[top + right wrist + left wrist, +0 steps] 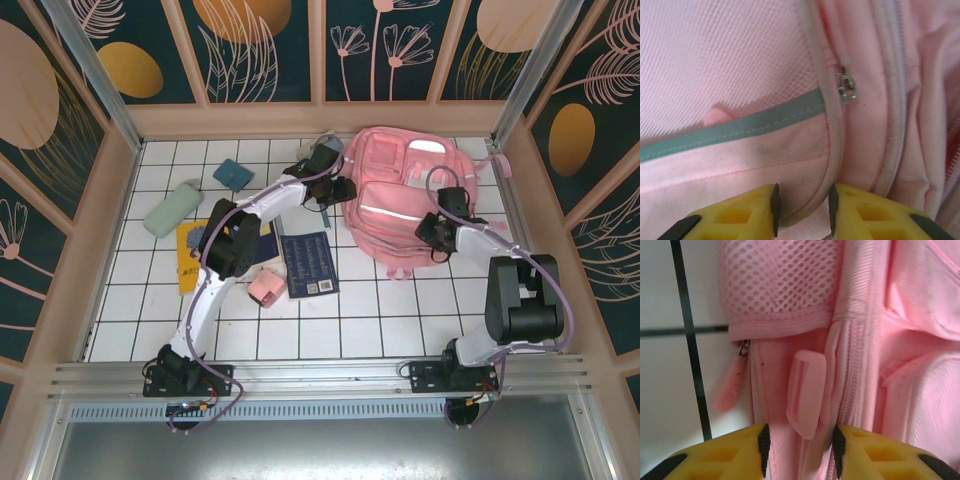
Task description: Pack the student bag
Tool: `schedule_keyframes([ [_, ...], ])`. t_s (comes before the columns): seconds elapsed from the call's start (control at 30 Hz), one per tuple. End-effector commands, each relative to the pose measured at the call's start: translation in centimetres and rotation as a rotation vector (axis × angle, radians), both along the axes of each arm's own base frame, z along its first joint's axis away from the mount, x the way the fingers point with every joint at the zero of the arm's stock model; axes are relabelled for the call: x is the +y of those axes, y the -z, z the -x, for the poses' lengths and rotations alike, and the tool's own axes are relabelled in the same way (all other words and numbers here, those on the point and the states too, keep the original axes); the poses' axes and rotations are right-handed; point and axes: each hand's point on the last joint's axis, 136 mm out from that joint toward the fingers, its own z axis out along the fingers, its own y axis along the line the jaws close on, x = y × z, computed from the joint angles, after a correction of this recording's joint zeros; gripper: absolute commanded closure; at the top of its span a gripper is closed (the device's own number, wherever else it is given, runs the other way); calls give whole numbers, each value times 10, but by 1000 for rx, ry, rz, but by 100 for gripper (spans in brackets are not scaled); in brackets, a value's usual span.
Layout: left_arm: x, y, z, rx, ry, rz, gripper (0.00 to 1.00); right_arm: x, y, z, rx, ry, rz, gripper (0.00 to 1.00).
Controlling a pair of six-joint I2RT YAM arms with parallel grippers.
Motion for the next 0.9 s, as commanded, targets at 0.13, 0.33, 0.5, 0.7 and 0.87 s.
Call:
schedule_keyframes([
  [0.13, -22, 22, -12, -8, 63, 1, 62, 118, 26, 57, 167, -181, -254, 67],
  [0.33, -36, 9, -24, -70, 84, 69, 61, 153, 12, 42, 138, -210, -292, 67],
  [0.5, -47, -14, -30, -115, 106, 131, 61, 175, -3, 29, 110, -233, -352, 66],
  [0.7, -34, -65, -26, -189, 116, 117, 51, 168, -31, 10, 37, -255, -267, 65],
  [0.87, -2, -124, -18, -296, 75, 67, 37, 160, -45, -6, -21, -298, -189, 60],
])
